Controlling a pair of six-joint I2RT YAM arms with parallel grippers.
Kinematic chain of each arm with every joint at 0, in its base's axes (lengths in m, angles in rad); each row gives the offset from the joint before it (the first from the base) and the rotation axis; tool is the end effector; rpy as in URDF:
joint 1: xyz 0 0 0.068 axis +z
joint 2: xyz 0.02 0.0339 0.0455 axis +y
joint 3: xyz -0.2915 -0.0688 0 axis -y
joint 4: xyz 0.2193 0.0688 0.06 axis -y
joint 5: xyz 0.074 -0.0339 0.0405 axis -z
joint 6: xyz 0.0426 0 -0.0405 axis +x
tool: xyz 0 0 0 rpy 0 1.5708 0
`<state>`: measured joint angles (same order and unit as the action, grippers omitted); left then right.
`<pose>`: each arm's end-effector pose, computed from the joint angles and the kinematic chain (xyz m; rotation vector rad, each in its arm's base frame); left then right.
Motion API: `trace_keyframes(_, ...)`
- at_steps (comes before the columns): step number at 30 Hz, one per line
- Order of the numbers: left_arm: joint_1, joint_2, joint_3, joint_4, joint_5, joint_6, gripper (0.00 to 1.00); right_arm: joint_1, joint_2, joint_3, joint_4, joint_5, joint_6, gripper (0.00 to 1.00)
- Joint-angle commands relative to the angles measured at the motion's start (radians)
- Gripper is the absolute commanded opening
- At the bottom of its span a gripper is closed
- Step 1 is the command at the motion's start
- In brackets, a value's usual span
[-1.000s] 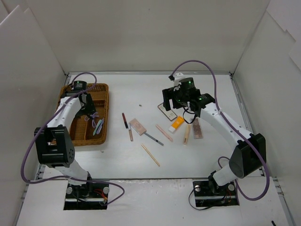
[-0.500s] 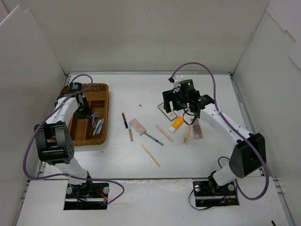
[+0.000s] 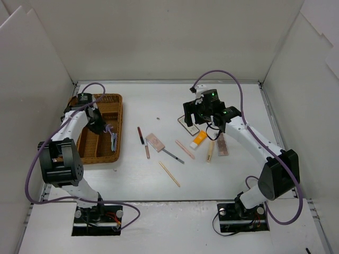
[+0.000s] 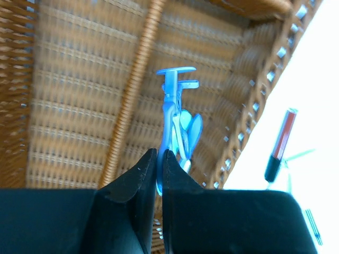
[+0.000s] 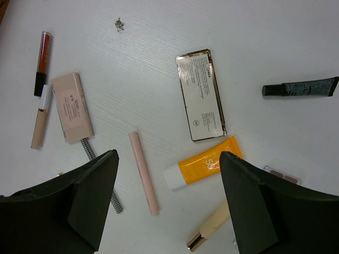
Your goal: Organize the makeup
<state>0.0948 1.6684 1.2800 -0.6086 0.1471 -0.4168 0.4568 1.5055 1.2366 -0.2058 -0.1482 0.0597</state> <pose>0.3362 0.0257 0.2786 -0.5988 2.5116 -0.3098 0.2949 0.1519 0.3509 -0.5005 2.0118 0.4715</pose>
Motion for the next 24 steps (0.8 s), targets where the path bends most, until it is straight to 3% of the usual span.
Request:
trace_keyframes(1, 0.002, -0.091, -0.014, 0.076, 0.086, 0.012, 0.00, -0.007, -0.042, 0.012, 0.036, -0.016, 0.003, 0.74)
trace_keyframes(12, 0.002, -0.099, -0.077, 0.145, 0.155, 0.062, 0.02, -0.010, -0.041, 0.011, 0.037, -0.031, 0.003, 0.73)
trace_keyframes(16, 0.002, -0.082, -0.074, 0.109, 0.140, 0.046, 0.25, -0.007, -0.042, 0.009, 0.037, -0.030, 0.003, 0.73)
trace_keyframes(17, 0.002, -0.085, -0.076, 0.104, 0.134, 0.039, 0.36, -0.009, -0.042, 0.009, 0.037, -0.031, 0.003, 0.73)
trace_keyframes(19, 0.002, -0.097, -0.082, 0.093, 0.118, 0.029, 0.46, -0.009, -0.042, 0.011, 0.037, -0.030, 0.003, 0.73)
trace_keyframes(20, 0.002, -0.102, -0.084, 0.087, 0.111, 0.026, 0.56, -0.007, -0.042, 0.011, 0.039, -0.028, 0.003, 0.73)
trace_keyframes(24, 0.002, -0.130, -0.064, 0.047, 0.045, 0.021, 0.71, -0.010, -0.044, 0.017, 0.036, -0.028, 0.002, 0.73)
